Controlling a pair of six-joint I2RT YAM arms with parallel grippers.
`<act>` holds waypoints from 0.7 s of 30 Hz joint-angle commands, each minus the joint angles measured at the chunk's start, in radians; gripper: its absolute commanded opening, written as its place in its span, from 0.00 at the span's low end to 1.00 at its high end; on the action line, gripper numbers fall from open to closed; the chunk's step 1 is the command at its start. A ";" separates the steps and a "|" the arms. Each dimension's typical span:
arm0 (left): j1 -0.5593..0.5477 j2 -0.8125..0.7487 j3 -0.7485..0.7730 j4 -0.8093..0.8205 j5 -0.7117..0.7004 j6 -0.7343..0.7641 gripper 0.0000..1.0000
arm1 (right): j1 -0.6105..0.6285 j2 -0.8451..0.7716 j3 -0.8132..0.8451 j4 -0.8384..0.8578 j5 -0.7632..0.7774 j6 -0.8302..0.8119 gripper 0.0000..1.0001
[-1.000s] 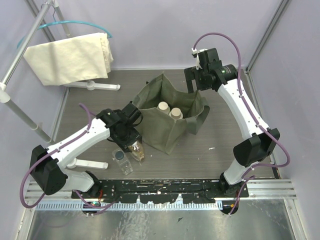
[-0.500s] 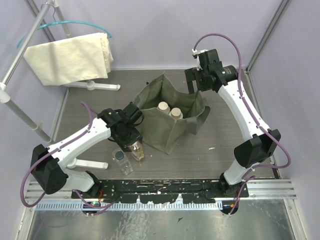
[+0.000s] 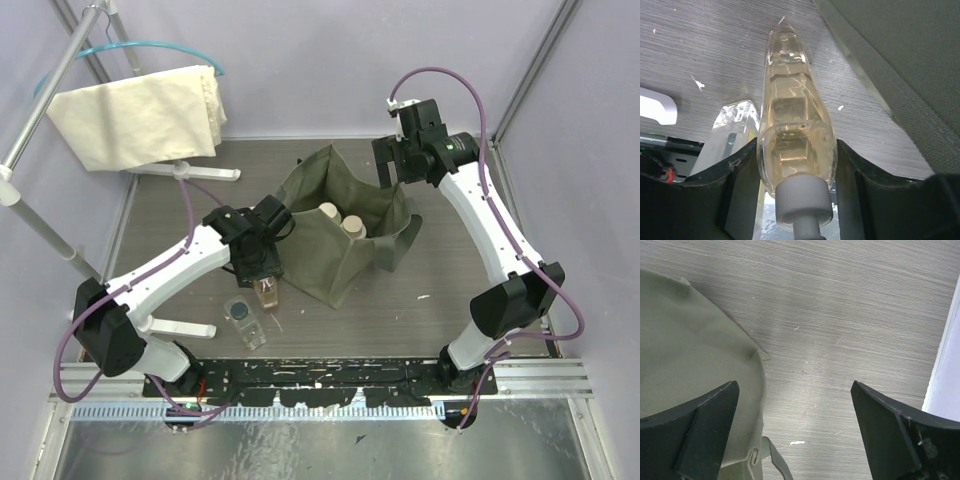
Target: Place the personal care products into the canvas bag
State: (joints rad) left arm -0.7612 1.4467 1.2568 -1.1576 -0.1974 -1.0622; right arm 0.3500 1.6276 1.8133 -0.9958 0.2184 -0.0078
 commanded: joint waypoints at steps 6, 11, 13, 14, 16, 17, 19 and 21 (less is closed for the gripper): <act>0.005 -0.095 -0.010 0.009 0.030 0.173 0.00 | -0.002 -0.048 0.032 -0.021 0.020 -0.016 1.00; 0.007 -0.128 0.052 -0.026 0.047 0.301 0.00 | -0.003 -0.053 0.020 -0.021 0.019 -0.015 1.00; 0.010 -0.147 0.091 -0.043 0.054 0.342 0.00 | -0.002 -0.059 0.011 -0.022 0.019 -0.015 1.00; 0.010 -0.151 0.116 -0.056 0.056 0.361 0.00 | -0.003 -0.061 0.006 -0.021 0.018 -0.015 1.00; 0.013 -0.169 0.168 -0.076 0.068 0.396 0.00 | -0.003 -0.065 0.004 -0.022 0.011 -0.013 1.00; 0.013 -0.170 0.201 -0.085 0.073 0.413 0.00 | -0.003 -0.066 0.004 -0.021 0.010 -0.012 1.00; 0.015 -0.200 0.265 -0.101 0.101 0.446 0.00 | -0.002 -0.067 0.005 -0.022 0.009 -0.011 1.00; 0.015 -0.196 0.344 -0.132 0.134 0.471 0.00 | -0.002 -0.069 0.005 -0.023 0.010 -0.012 1.00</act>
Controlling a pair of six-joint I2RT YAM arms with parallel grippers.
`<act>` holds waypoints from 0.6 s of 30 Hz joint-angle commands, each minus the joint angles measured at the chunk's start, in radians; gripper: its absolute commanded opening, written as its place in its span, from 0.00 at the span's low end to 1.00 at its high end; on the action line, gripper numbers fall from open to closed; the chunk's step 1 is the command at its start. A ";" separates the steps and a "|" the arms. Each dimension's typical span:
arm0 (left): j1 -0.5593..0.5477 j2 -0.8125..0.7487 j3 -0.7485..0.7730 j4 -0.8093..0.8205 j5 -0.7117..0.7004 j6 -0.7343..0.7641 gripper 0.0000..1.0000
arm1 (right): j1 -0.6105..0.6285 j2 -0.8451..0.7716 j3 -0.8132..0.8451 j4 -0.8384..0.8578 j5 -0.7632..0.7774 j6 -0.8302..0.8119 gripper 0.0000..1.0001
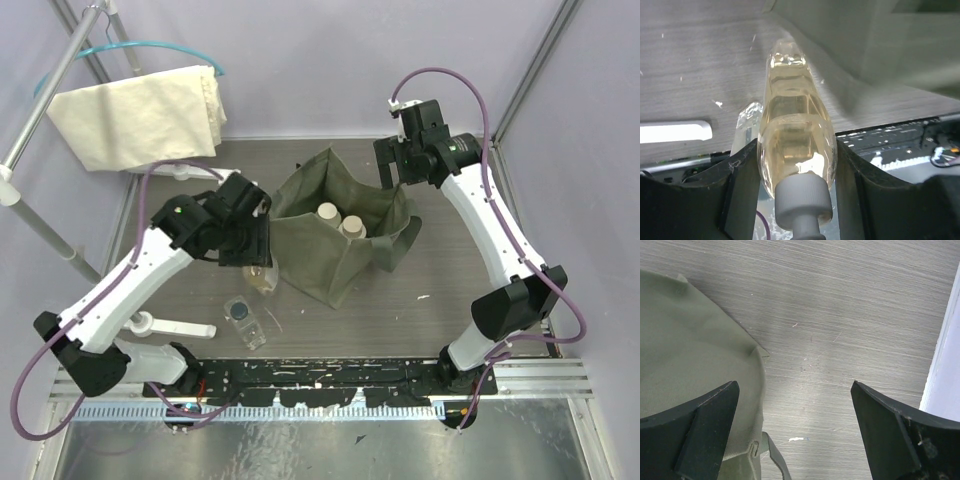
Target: Place the personal care products into the canvas bag
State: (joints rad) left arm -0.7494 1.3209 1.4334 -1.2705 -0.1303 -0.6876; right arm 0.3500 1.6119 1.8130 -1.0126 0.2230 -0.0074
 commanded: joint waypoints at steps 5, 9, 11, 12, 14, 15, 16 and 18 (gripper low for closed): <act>0.002 -0.059 0.373 -0.048 0.142 0.161 0.00 | -0.002 -0.047 0.007 -0.007 0.004 -0.014 1.00; 0.003 -0.030 0.499 -0.038 0.185 0.198 0.00 | -0.002 -0.039 0.015 -0.006 -0.035 -0.009 1.00; 0.003 -0.015 0.560 -0.032 0.195 0.216 0.00 | -0.002 -0.037 0.018 -0.008 -0.048 -0.007 1.00; 0.003 -0.011 0.585 -0.020 0.204 0.226 0.00 | -0.002 -0.037 0.018 -0.008 -0.054 -0.006 1.00; 0.004 -0.009 0.619 0.025 0.218 0.244 0.00 | -0.002 -0.035 0.016 -0.010 -0.060 -0.005 1.00; 0.003 -0.008 0.630 0.046 0.219 0.254 0.00 | -0.002 -0.037 0.012 -0.009 -0.060 -0.004 1.00; 0.002 -0.006 0.647 0.065 0.218 0.267 0.00 | -0.001 -0.039 0.005 -0.008 -0.058 -0.004 1.00; 0.002 0.008 0.683 0.092 0.208 0.293 0.00 | -0.001 -0.045 -0.001 -0.007 -0.052 -0.006 1.00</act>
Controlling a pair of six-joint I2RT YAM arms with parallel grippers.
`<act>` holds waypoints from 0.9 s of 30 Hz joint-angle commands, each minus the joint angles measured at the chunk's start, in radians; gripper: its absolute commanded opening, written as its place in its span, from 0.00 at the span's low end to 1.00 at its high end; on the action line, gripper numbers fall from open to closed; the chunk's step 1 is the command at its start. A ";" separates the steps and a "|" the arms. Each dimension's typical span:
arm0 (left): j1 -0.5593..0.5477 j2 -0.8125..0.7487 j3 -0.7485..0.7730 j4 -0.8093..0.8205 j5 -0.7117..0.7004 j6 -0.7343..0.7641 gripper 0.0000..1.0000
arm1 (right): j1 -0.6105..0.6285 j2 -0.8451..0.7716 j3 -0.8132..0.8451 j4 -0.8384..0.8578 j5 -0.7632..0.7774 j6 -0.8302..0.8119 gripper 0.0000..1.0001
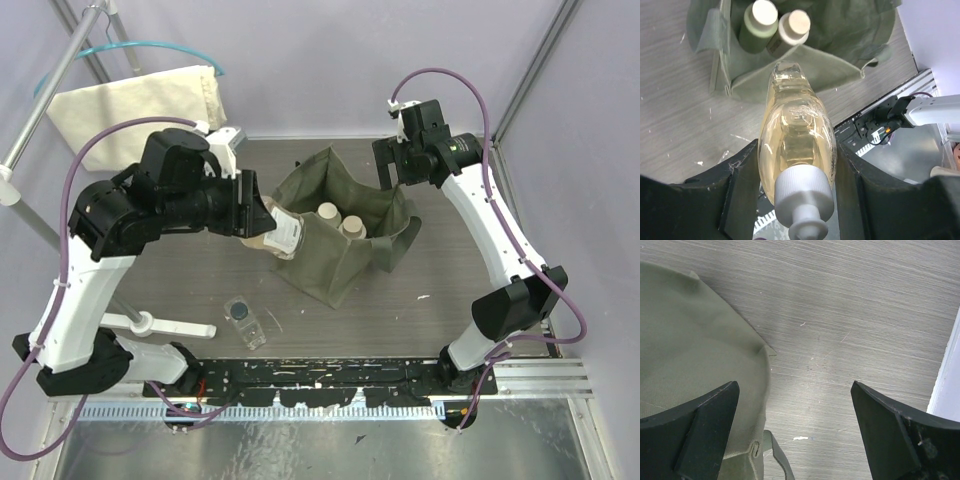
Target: Place the personal care products into the canvas bag
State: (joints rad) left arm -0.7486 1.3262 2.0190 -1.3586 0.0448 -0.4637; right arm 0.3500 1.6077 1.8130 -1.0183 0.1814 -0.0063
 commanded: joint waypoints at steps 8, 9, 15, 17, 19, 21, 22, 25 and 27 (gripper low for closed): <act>0.003 0.111 0.305 0.164 0.013 0.154 0.00 | 0.000 -0.055 -0.007 -0.006 0.021 -0.013 1.00; 0.003 0.125 0.320 0.168 0.012 0.162 0.00 | -0.001 -0.055 -0.006 -0.007 0.024 -0.014 1.00; 0.014 0.187 0.358 0.237 0.012 0.193 0.00 | 0.000 -0.054 -0.001 -0.007 0.019 -0.013 1.00; 0.021 0.206 0.361 0.261 0.016 0.201 0.00 | 0.000 -0.055 -0.002 -0.008 0.020 -0.013 1.00; 0.033 0.224 0.360 0.289 0.033 0.207 0.00 | -0.002 -0.054 -0.002 -0.008 0.023 -0.016 1.00; 0.051 0.244 0.366 0.316 0.056 0.205 0.00 | 0.000 -0.055 -0.003 -0.008 0.024 -0.018 1.00; 0.060 0.254 0.372 0.328 0.068 0.203 0.00 | -0.001 -0.055 -0.005 -0.007 0.025 -0.019 1.00; 0.084 0.283 0.402 0.355 0.106 0.196 0.00 | -0.002 -0.055 -0.006 -0.006 0.028 -0.021 1.00; 0.098 0.304 0.432 0.358 0.119 0.194 0.00 | -0.002 -0.055 -0.007 -0.005 0.028 -0.024 1.00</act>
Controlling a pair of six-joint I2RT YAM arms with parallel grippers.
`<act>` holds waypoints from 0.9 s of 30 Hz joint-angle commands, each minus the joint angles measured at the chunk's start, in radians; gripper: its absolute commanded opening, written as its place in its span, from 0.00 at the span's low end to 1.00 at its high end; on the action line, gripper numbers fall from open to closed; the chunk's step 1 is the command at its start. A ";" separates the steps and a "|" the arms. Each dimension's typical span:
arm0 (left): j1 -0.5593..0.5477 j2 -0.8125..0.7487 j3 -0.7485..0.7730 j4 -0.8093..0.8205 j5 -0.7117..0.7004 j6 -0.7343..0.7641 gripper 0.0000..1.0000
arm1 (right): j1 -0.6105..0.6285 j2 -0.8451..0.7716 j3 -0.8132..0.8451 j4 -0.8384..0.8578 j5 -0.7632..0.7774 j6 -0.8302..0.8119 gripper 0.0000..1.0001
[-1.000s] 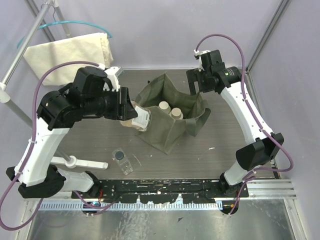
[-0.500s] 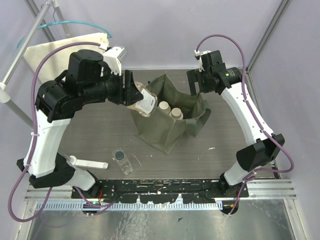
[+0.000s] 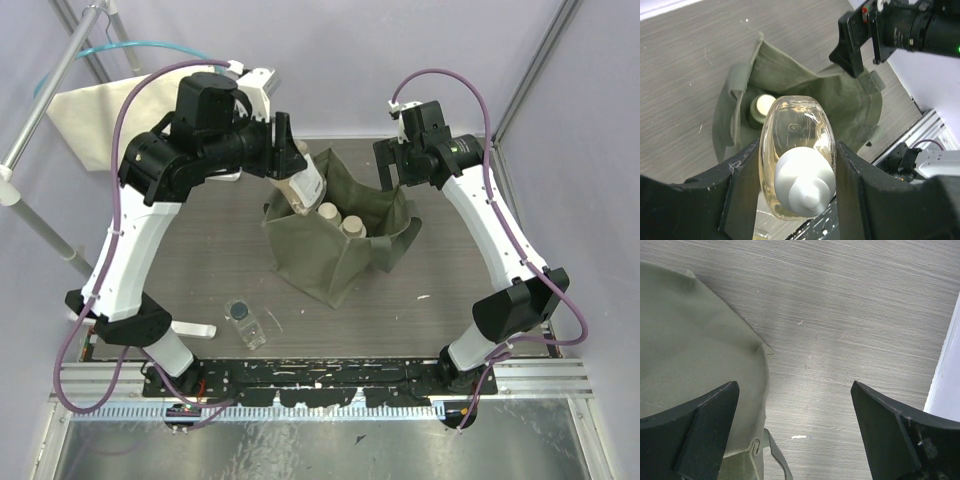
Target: Place the personal care products into the canvas bag
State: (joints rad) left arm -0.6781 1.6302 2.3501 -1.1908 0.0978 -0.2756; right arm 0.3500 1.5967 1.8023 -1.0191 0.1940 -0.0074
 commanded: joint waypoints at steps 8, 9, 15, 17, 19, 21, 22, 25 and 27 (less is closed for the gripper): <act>0.081 0.050 0.119 0.216 0.116 0.001 0.00 | -0.001 -0.020 0.009 0.000 0.015 -0.027 1.00; 0.086 0.050 0.101 0.220 0.118 0.002 0.00 | -0.002 -0.016 0.011 0.001 0.016 -0.027 1.00; 0.088 -0.006 -0.132 0.280 0.158 0.021 0.00 | -0.002 0.007 0.019 -0.001 0.016 -0.028 1.00; 0.088 -0.032 -0.206 0.299 0.188 0.028 0.00 | -0.001 0.012 0.020 -0.003 0.016 -0.029 1.00; 0.087 -0.056 -0.268 0.313 0.213 0.040 0.00 | -0.001 0.019 0.020 -0.003 0.016 -0.029 1.00; 0.085 -0.076 -0.317 0.318 0.227 0.060 0.00 | -0.002 0.027 0.021 -0.004 0.015 -0.029 1.00; 0.085 -0.084 -0.339 0.312 0.230 0.071 0.00 | -0.002 0.032 0.025 -0.004 0.016 -0.029 1.00; 0.078 -0.095 -0.367 0.288 0.235 0.109 0.00 | -0.001 0.048 0.035 -0.006 0.016 -0.027 1.00; 0.068 -0.093 -0.368 0.263 0.235 0.136 0.00 | -0.001 0.058 0.043 -0.010 0.016 -0.026 1.00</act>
State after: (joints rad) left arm -0.5941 1.6459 1.9572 -1.0225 0.2611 -0.1944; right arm 0.3500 1.6421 1.8057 -1.0183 0.1978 -0.0219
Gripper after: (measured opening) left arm 0.584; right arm 0.999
